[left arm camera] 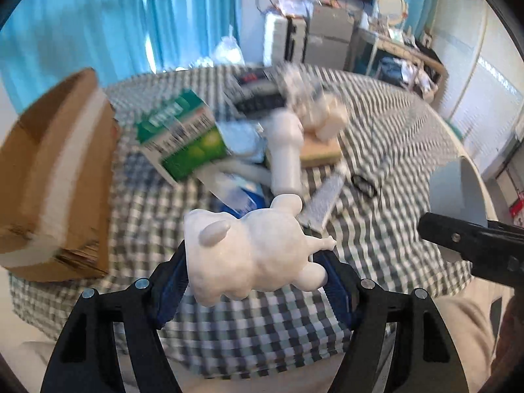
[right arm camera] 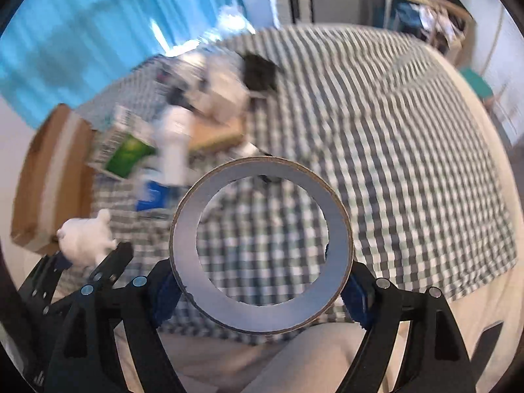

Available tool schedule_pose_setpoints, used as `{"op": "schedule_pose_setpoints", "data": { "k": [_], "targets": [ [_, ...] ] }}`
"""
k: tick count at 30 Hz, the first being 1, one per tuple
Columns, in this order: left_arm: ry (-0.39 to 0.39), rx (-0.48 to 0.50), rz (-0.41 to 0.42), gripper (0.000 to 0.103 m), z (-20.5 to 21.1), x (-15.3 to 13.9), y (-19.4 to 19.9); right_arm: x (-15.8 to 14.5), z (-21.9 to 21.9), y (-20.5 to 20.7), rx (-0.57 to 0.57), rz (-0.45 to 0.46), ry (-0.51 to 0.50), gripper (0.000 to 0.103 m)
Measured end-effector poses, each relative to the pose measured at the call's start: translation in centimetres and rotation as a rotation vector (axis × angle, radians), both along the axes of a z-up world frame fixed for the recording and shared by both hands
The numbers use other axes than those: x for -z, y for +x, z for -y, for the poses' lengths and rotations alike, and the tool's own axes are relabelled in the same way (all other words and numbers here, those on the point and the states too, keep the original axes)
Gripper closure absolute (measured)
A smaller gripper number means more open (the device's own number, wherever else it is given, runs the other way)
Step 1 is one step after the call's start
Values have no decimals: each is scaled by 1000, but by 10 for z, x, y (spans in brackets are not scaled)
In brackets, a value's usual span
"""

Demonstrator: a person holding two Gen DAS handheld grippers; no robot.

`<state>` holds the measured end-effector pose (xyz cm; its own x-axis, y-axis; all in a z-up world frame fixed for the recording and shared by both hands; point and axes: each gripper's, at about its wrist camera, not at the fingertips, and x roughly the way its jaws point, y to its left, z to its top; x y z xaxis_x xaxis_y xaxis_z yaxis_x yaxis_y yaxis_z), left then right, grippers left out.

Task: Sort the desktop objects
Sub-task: 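Carry the bear and tape roll in both tools over the cardboard box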

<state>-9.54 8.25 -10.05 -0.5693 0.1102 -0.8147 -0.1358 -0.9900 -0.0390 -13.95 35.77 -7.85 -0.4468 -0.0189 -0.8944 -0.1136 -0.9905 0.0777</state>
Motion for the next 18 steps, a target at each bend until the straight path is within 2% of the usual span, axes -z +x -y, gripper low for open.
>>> {"op": "schedule_pose_setpoints", "data": {
  "k": [2, 7, 11, 15, 18],
  "targets": [
    [5, -25, -32, 28, -9, -10, -8, -20, 17, 11, -32, -43, 0, 22],
    [3, -72, -125, 28, 19, -51, 1, -73, 58, 43, -125, -147, 17, 22],
    [-1, -110, -177, 28, 49, -76, 11, -98, 94, 55, -190, -202, -18, 22],
    [-5, -167, -222, 28, 88, -98, 18, -109, 129, 57, -267, -237, 1, 22],
    [-9, -221, -246, 28, 122, -115, 20, -118, 152, 60, -315, -251, -27, 22]
  ]
}}
